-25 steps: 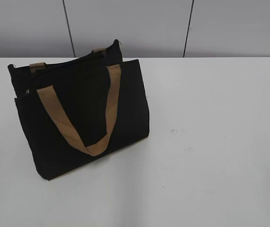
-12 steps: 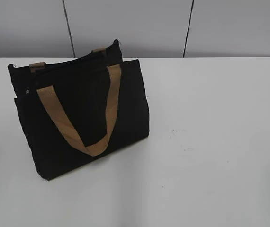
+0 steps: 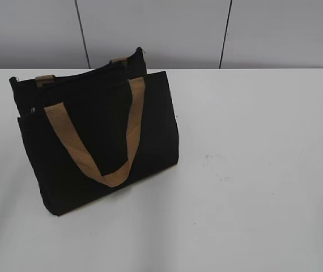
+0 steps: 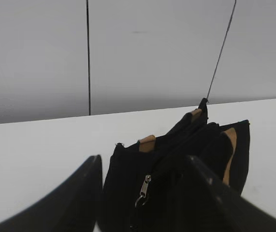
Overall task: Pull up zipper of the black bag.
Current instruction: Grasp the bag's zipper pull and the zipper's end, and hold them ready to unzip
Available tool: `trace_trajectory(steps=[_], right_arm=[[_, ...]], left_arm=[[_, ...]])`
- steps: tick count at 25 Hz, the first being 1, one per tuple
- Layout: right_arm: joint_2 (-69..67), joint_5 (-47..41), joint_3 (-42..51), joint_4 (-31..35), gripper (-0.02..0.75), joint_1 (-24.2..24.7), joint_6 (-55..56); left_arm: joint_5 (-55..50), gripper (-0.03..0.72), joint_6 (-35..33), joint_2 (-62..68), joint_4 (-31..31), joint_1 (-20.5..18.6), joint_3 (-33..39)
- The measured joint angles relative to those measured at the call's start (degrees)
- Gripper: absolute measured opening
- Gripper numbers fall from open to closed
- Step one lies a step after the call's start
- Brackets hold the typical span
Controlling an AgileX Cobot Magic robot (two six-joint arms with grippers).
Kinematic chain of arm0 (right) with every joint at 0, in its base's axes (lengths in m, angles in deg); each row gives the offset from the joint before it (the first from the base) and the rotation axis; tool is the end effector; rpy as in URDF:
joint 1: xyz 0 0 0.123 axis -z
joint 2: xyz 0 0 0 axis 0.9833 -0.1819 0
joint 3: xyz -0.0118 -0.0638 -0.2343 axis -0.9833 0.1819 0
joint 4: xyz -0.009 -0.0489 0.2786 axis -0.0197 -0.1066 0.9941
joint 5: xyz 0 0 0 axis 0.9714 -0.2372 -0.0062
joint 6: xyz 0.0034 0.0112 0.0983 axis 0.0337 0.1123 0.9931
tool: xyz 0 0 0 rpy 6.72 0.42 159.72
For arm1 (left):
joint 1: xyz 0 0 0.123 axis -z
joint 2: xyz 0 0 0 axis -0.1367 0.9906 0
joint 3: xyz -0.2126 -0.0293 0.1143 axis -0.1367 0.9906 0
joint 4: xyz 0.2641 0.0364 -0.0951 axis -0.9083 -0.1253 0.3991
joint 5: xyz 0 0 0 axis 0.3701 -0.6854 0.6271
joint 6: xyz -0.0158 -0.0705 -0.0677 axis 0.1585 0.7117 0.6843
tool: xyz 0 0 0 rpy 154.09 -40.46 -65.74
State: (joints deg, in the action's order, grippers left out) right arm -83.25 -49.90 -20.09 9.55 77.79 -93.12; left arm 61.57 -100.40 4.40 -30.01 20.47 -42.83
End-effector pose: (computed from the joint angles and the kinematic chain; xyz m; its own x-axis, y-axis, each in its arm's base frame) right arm 0.0711 0.0117 0.2812 -0.4770 -0.1330 -0.8688 -0.1728 0.9834 -0.0557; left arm 0.1535 -0.0446 0.3263 -0.1683 0.0754 -0.9828 0.3198 0.9473 0.0179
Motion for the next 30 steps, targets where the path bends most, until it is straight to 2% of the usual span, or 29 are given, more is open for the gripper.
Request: trace_trajectory(steps=[5, 16, 23, 30], right_arm=[[0.00, 0.00, 0.00, 0.00, 0.496, 0.00, 0.00], [0.00, 0.00, 0.00, 0.00, 0.496, 0.00, 0.00], [0.00, 0.00, 0.00, 0.00, 0.496, 0.00, 0.00], [0.00, 0.00, 0.00, 0.00, 0.496, 0.00, 0.00]], left_arm=[[10.81, 0.412, -0.26, 5.44, 4.66, 0.12, 4.10], [24.79, 0.412, -0.26, 15.88, 5.57, 0.12, 15.32], [29.82, 0.412, -0.26, 24.37, 5.63, 0.33, 15.88], [38.15, 0.412, -0.20, 38.01, 4.44, 4.81, 15.96]])
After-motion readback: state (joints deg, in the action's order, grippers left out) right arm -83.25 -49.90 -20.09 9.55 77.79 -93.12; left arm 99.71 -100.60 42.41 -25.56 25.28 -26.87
